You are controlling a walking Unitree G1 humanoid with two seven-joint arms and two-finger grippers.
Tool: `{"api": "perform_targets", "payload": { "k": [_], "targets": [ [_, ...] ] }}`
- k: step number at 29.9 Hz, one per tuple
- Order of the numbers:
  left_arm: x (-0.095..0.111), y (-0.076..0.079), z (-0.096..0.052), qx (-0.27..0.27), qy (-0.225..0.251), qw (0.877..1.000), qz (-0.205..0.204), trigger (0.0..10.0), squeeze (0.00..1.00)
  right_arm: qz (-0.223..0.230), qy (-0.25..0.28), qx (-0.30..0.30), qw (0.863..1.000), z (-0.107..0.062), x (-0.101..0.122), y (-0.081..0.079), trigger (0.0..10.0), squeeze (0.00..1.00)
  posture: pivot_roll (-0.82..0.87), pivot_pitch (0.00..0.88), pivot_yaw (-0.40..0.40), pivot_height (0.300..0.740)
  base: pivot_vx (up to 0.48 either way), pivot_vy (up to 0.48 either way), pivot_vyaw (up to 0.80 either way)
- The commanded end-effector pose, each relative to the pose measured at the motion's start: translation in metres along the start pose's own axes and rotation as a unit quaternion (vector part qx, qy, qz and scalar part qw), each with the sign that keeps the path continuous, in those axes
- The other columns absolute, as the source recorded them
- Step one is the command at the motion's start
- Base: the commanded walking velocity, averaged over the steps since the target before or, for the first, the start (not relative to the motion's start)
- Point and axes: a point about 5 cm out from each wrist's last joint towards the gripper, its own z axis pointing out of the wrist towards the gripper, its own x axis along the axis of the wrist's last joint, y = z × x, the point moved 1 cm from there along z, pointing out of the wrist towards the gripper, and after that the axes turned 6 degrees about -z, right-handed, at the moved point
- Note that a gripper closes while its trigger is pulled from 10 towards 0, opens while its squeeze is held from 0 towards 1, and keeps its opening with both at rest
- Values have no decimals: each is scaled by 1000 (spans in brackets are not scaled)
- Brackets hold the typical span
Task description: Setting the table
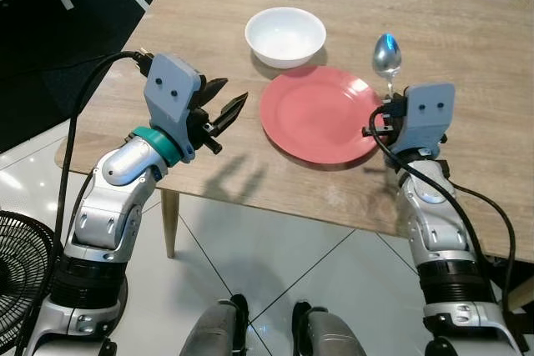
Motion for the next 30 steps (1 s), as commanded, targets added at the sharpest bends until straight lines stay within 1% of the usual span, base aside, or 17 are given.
{"api": "perform_targets", "payload": {
  "k": [1, 2, 3, 5, 7, 9, 13, 14, 15, 18, 19, 20, 22, 23, 24, 26, 30],
  "targets": [
    [-7, 4, -1, -17, -14, 999, -23, 10000, 0, 0, -27, -20, 999, -4, -12, 11, 10000, 0, 25, 208, 95, 740, 0, 0, 0],
    [-8, 6, 1, -24, -16, 999, -29, 10000, 0, 6, -38, -24, 999, -4, -16, 15, 10000, 0, 19, 217, 98, 740, 0, 0, 0],
    [-8, 6, 1, -24, -16, 999, -29, 10000, 0, 6, -38, -24, 999, -4, -16, 15, 10000, 0, 19, 217, 98, 740, 0, 0, 0],
    [-8, 8, 5, -28, -13, 999, -30, 10000, 0, 19, -55, -30, 998, -6, -22, 16, 10000, 0, 19, 221, 103, 740, 0, 0, 0],
    [-8, 10, 7, -30, -12, 999, -31, 10000, 0, 24, -64, -34, 997, -7, -26, 16, 10000, 0, 18, 221, 103, 740, 0, 0, 0],
    [-7, 11, 8, -32, -11, 999, -31, 10000, 0, 43, -75, -29, 996, -9, -30, 14, 10000, 0, 19, 221, 104, 740, 0, 0, 0],
    [-7, 11, 7, -30, -12, 999, -29, 10000, 0, 56, -80, -21, 995, -9, -31, 11, 10000, 0, 21, 222, 104, 740, 0, 0, 0],
    [-8, 11, 7, -29, -13, 999, -28, 10000, 0, 64, -84, -16, 994, -9, -32, 10, 10000, 63, 21, 221, 102, 740, 0, 0, 0],
    [-8, 11, 7, -29, -13, 999, -28, 10000, 0, 64, -84, -16, 994, -9, -32, 10, 10000, 63, 21, 221, 102, 740, 0, 0, 0],
    [-8, 12, 7, -29, -15, 999, -26, 10000, 0, 90, -97, -15, 991, -7, -34, 7, 10000, 75, 24, 219, 97, 740, 0, 0, 0],
    [-8, 12, 7, -29, -15, 999, -26, 10000, 0, 90, -97, -15, 991, -7, -34, 7, 10000, 75, 24, 219, 97, 740, 0, 0, 0],
    [-7, 13, 7, -30, -14, 999, -26, 10000, 0, 95, -100, -16, 990, -6, -35, 7, 10000, 514, 26, 219, 96, 740, 0, 0, 0],
    [-7, 14, 7, -31, -14, 999, -27, 10000, 0, 98, -101, -16, 990, -6, -35, 7, 10000, 514, 26, 219, 96, 740, 0, 0, 0],
    [-6, 14, 7, -34, -14, 999, -28, 10000, 0, 99, -102, -18, 990, -5, -35, 7, 10000, 1000, 26, 219, 96, 740, 0, 0, 0],
    [-6, 16, 5, -44, -16, 998, -34, 10000, 0, 101, -101, -17, 990, -5, -34, 7, 10000, 1000, 27, 219, 95, 740, 0, 0, 0],
    [-6, 16, 5, -44, -16, 998, -34, 10000, 0, 101, -101, -17, 990, -5, -34, 7, 10000, 1000, 27, 219, 95, 740, 0, 0, 0],
    [-5, 18, -1, -63, -23, 997, -41, 10000, 0, 106, -98, -17, 989, -4, -32, 7, 10000, 1000, 28, 219, 96, 740, 0, 0, 0]
  ]
}}
